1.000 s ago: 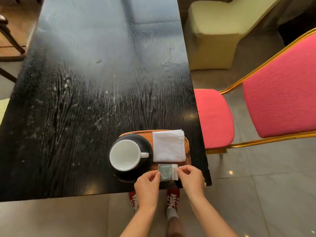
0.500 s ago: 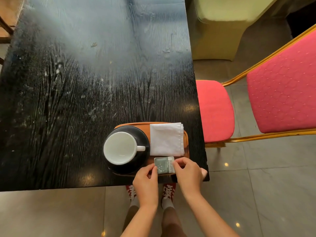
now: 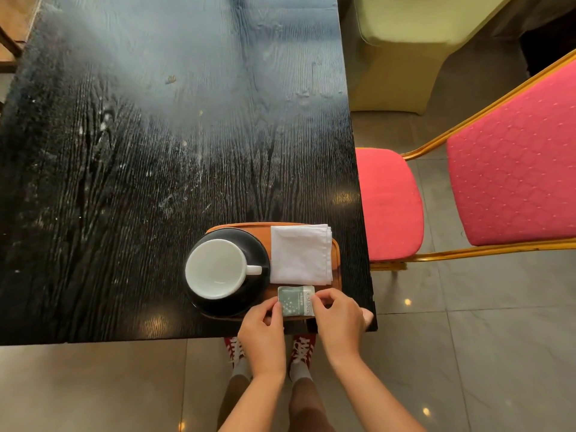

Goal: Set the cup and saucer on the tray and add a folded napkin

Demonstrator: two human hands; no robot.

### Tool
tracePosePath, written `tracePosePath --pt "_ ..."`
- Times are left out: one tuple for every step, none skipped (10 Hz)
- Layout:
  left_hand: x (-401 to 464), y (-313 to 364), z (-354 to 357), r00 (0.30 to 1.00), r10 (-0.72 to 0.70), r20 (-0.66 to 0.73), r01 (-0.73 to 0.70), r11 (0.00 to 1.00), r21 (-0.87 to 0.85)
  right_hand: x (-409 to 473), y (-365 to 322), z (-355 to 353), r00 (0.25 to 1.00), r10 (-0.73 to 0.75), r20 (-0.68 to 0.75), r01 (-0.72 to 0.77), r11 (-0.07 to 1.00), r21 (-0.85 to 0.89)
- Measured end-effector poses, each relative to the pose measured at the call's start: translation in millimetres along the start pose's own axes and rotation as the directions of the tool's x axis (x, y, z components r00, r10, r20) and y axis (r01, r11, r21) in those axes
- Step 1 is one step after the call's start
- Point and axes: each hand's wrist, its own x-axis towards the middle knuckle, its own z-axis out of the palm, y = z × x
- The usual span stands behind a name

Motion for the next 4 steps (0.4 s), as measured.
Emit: tracePosePath --pt "-0.7 -0.2 0.4 1.0 0.009 0.0 -0.009 1.0 -0.019 -1.1 -1.0 -1.2 1.0 -0.01 0.006 0.01 1.0 0.009" --pt "-2.5 1.7 -3.1 0.999 0.014 0.036 -0.014 1.0 0.009 -4.1 0.8 -6.9 1.0 -0.007 0.009 0.006 1.0 0.023" --pt "-7.9 6.9 -13.7 0.994 0.033 0.1 -0.037 0.999 0.037 -8.0 -1.5 -18.7 0.997 -0.075 -0.012 0.075 0.997 0.013" --pt "-13.6 22.0 -33.9 0.972 0.13 0.197 -0.148 0.986 0.079 -12.2 -18.8 -39.8 0.973 -0.196 0.117 0.204 0.978 -0.054"
